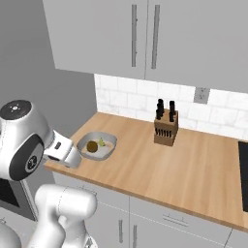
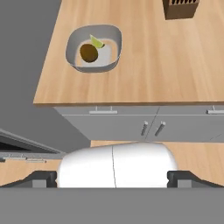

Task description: Take the meat container that has the steak and place it on the second highest rack of the freezer. Then take the vegetable container that has the avocado and lemon wedge and place it on the highest rack of the freezer.

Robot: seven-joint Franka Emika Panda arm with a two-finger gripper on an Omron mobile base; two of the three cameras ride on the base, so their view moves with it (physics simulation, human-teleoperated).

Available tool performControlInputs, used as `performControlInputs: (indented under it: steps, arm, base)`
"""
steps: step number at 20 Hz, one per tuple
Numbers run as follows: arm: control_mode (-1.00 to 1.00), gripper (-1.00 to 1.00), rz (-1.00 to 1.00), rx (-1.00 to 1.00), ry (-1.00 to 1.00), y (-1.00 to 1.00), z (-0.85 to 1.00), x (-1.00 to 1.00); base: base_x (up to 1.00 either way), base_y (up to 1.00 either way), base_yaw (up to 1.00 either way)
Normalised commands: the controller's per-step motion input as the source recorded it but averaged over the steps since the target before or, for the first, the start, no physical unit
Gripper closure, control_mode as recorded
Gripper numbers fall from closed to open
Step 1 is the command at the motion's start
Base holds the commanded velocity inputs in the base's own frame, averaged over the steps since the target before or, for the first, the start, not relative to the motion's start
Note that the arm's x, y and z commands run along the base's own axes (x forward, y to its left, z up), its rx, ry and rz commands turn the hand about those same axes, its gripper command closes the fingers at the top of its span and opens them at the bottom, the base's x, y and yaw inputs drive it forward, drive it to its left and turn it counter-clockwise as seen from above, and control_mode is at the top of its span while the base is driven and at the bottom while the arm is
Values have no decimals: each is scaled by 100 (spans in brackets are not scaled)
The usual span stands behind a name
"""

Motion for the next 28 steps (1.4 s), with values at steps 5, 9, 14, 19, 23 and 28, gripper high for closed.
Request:
performControlInputs:
  steps: [5, 9, 14, 19, 23, 28]
  arm:
    - [-100, -100, 0, 0, 1, 0, 0, 0]
    - [-100, -100, 0, 0, 35, 0, 0, 61]
    - [-100, -100, 4, 1, 4, -13, -31, 57]
    - [-100, -100, 0, -4, -12, 0, -81, 77]
    - [-100, -100, 0, 0, 1, -22, -54, 100]
    - [-100, -100, 0, 8, 19, -47, -4, 99]
  base:
    - [0, 0, 0]
    - [0, 0, 0]
    - [0, 0, 0]
    - [0, 0, 0]
    - [0, 0, 0]
    - [0, 0, 0]
